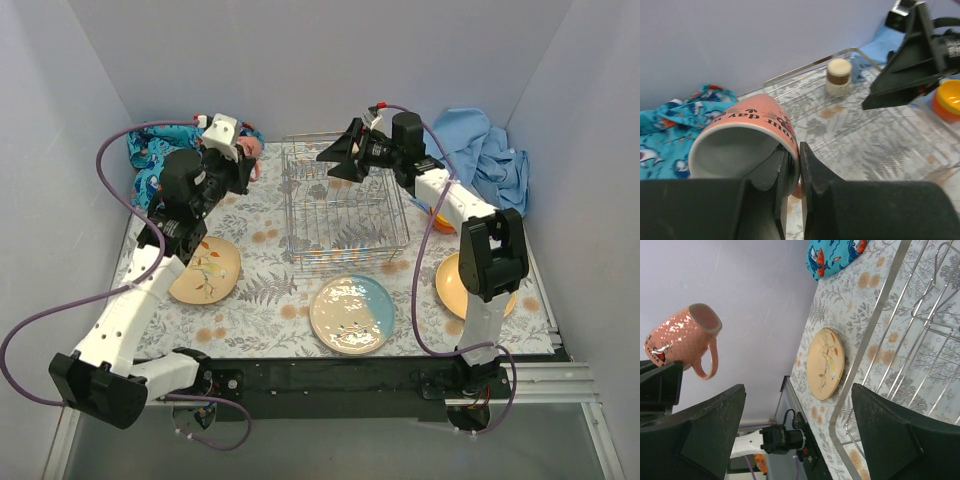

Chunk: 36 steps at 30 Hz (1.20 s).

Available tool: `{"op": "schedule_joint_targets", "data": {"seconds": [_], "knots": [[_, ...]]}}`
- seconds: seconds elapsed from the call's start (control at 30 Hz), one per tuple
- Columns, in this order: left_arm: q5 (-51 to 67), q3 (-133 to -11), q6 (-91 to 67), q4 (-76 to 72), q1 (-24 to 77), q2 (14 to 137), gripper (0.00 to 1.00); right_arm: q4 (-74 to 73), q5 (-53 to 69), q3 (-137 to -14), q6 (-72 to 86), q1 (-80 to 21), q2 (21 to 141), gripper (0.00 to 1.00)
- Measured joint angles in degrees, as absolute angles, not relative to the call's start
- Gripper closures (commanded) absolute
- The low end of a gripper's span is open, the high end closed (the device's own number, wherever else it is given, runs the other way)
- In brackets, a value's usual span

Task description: Load the mixed dishes into the dish rack

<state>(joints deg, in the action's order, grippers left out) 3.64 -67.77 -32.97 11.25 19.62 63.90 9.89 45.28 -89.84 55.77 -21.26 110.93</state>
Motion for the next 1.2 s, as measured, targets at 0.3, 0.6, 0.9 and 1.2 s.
{"op": "schedule_joint_targets", "data": {"seconds": [0.3, 0.6, 0.9, 1.2], "knots": [[16.05, -73.69, -44.73, 10.55, 19.62, 75.92, 1.00, 12.56, 44.21, -92.55, 66.15, -22.28, 111.79, 0.04], [27.16, -74.22, -49.60, 7.62, 19.62, 83.37, 1.00, 9.87, 40.21, -89.01, 68.64, -22.90, 107.22, 0.05], [27.64, -75.55, -52.69, 3.92, 19.62, 83.59, 1.00, 7.16, 37.85, -88.18, 67.55, -23.00, 106.67, 0.11], [19.44, -74.06, -53.21, 0.89, 20.01, 83.22, 1.00, 2.81, 37.06, -87.44, 57.78, -21.39, 104.01, 0.15]]}}
